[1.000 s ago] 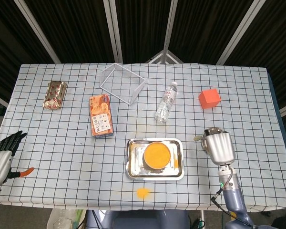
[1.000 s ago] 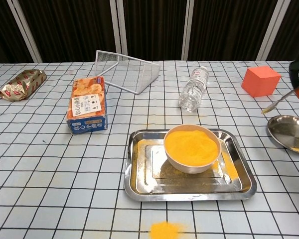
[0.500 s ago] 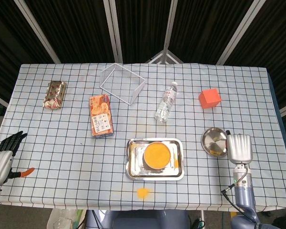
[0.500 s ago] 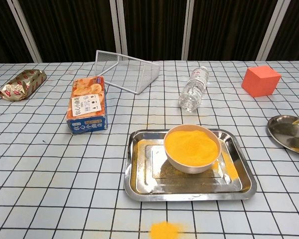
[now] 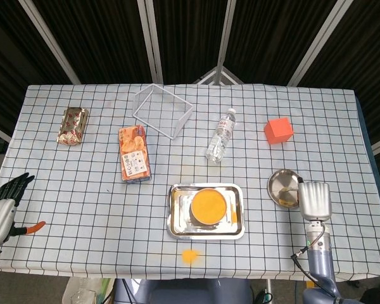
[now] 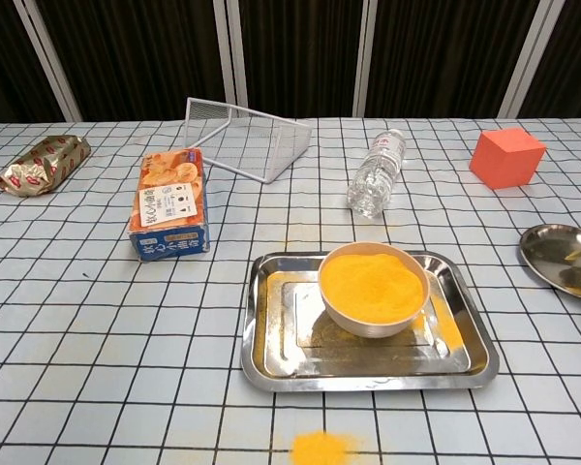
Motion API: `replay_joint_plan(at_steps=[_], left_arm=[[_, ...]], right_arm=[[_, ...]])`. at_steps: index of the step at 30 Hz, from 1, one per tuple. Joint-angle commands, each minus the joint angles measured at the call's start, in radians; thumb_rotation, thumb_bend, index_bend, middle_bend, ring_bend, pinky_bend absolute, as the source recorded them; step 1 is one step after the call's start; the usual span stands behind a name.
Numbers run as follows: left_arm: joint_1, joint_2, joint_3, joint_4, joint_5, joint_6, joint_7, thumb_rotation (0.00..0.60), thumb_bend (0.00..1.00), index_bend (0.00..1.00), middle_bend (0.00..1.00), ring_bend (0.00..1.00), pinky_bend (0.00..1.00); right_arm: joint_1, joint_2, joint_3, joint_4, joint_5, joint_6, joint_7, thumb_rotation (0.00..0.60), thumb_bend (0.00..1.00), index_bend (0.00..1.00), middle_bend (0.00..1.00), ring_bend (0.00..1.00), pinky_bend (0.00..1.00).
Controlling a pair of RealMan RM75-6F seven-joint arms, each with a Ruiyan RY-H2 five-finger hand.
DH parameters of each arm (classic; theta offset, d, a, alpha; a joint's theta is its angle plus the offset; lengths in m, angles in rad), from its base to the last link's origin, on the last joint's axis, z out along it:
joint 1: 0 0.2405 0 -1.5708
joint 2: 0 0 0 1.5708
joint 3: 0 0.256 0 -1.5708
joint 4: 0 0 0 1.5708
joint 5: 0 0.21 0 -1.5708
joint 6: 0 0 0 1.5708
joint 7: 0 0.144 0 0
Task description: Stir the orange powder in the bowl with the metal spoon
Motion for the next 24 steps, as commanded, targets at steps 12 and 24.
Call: replay_joint_plan(at_steps=[12, 24], left_arm=[[0.0, 0.001, 0.0, 0.0, 0.001, -0.001, -0.001, 0.6, 0.01, 0.0, 0.0, 0.0, 0.0], [0.0, -0.001, 0.001, 0.001, 0.001, -0.001, 0.003, 0.6, 0.01, 0.0, 0.0, 0.0, 0.0]], right_arm=[[-0.019, -0.014, -0.003, 0.018, 0.023, 0.022, -0.037, 0.6, 0.51, 0.4, 0.48, 0.68, 0.82], [-0.031, -0.005, -0.009, 0.011, 0.02, 0.035, -0.043, 0.6, 0.43, 0.14, 0.38, 0.67, 0.82]])
